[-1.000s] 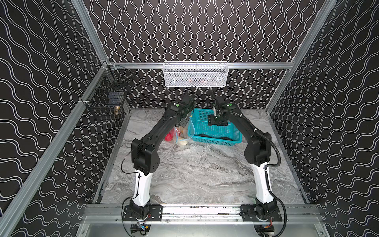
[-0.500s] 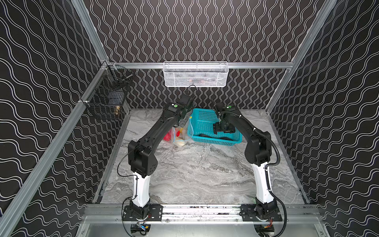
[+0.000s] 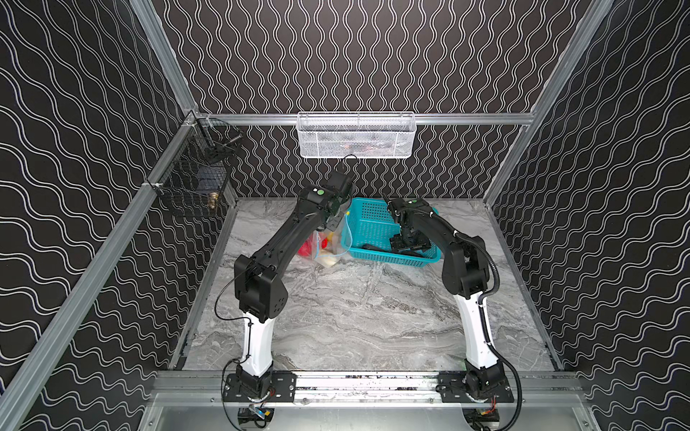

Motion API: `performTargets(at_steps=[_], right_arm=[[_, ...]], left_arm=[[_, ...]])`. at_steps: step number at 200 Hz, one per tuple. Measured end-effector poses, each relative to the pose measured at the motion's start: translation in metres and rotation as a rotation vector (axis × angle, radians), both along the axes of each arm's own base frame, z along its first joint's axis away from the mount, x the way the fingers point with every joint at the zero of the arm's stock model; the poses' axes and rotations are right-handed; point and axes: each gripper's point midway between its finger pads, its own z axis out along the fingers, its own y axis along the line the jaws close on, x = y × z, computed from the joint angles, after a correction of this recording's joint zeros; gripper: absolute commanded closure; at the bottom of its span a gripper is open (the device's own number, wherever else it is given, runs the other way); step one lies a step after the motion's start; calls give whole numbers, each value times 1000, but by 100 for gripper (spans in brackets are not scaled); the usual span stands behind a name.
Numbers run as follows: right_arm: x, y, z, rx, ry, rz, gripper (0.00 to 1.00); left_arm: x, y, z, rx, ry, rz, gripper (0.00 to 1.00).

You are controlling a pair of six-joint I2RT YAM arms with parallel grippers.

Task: Place the food in the zip-top bag and seal the zipper
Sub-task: 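Lower the right gripper into the basket toward the dark eggplant, then close the right gripper on the dark purple eggplant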

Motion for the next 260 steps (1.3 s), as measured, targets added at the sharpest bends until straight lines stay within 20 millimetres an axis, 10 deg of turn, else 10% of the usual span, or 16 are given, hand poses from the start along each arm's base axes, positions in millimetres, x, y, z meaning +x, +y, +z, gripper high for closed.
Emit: performTargets(at_steps=[141, 260], right_arm=[[20, 19, -4, 146, -40, -24, 57], [26, 96, 37, 443, -112, 177, 35]], left_arm=[[4, 1, -1, 16, 0, 7, 100], [4, 2, -4, 27, 6, 10, 100]])
